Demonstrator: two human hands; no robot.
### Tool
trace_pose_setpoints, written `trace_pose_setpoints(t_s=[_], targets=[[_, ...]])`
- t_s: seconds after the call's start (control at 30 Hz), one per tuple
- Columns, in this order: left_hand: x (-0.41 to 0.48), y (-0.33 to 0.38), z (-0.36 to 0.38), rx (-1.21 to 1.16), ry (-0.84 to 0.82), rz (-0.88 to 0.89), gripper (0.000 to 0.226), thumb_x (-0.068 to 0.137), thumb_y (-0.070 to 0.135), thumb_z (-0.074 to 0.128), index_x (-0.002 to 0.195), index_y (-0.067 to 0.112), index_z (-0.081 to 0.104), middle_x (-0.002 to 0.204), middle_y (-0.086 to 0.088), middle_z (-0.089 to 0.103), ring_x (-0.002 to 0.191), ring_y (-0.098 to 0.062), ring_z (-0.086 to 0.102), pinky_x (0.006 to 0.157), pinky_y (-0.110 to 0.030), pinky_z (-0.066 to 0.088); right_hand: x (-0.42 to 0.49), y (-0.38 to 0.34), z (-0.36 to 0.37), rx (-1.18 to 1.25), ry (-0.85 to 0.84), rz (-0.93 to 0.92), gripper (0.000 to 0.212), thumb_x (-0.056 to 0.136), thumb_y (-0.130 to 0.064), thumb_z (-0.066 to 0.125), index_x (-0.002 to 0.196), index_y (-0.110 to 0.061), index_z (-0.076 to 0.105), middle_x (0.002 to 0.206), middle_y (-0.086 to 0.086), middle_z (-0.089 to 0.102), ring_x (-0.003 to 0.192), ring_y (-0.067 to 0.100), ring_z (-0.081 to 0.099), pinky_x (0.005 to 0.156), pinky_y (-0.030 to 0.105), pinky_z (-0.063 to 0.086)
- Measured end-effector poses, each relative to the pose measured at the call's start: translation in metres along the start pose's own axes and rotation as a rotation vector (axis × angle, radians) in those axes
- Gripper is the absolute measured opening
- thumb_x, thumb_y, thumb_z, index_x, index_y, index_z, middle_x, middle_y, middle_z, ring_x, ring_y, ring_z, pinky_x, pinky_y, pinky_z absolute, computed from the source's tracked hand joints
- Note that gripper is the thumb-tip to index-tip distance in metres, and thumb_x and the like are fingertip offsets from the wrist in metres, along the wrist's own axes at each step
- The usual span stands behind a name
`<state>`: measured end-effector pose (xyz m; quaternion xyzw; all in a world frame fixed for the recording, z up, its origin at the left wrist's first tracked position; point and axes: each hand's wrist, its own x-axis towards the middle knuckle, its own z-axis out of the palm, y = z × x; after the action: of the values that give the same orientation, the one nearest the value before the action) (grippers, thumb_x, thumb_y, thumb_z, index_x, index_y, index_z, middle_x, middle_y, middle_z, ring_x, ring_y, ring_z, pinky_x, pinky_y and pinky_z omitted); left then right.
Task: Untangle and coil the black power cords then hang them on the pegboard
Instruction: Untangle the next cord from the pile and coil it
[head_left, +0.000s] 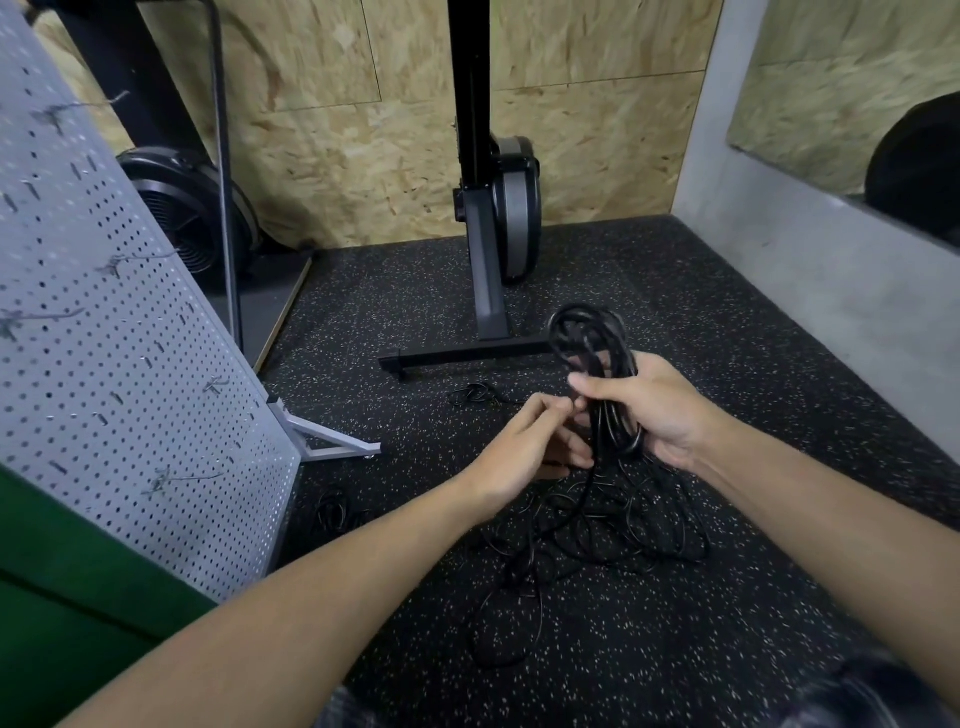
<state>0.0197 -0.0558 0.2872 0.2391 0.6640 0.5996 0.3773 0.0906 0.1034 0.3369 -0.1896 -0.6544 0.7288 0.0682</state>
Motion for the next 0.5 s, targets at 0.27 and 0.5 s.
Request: trace_pose_setpoints(t_s=[0.27, 0.5], targets=[[0.003, -0.030, -0.001, 0.370, -0.031, 0.105, 0.040, 0.099, 0.000, 0.059, 0.123, 0.024, 0.037, 0.120, -0.011, 0.065, 0.094, -0.017, 0.060, 0.074, -0.029, 0.049, 0.005, -0.005, -0.003, 0.258, 0.112, -0.107, 0.031, 0.096, -0.007, 0.070, 0.125, 0.001, 0.064, 0.090, 0.006, 0.065, 0.071, 0.015, 0.064, 0.076, 0.039, 0.064], [0.006, -0.045, -0.008, 0.626, -0.229, -0.042, 0.030, 0.108, 0.035, 0.056, 0.137, 0.028, 0.053, 0.143, 0.002, 0.058, 0.130, -0.010, 0.053, 0.109, -0.031, 0.044, 0.004, -0.016, -0.007, 0.430, 0.079, -0.137, 0.021, 0.096, -0.010, 0.070, 0.115, -0.005, 0.065, 0.085, 0.003, 0.063, 0.070, 0.015, 0.061, 0.073, 0.038, 0.060]])
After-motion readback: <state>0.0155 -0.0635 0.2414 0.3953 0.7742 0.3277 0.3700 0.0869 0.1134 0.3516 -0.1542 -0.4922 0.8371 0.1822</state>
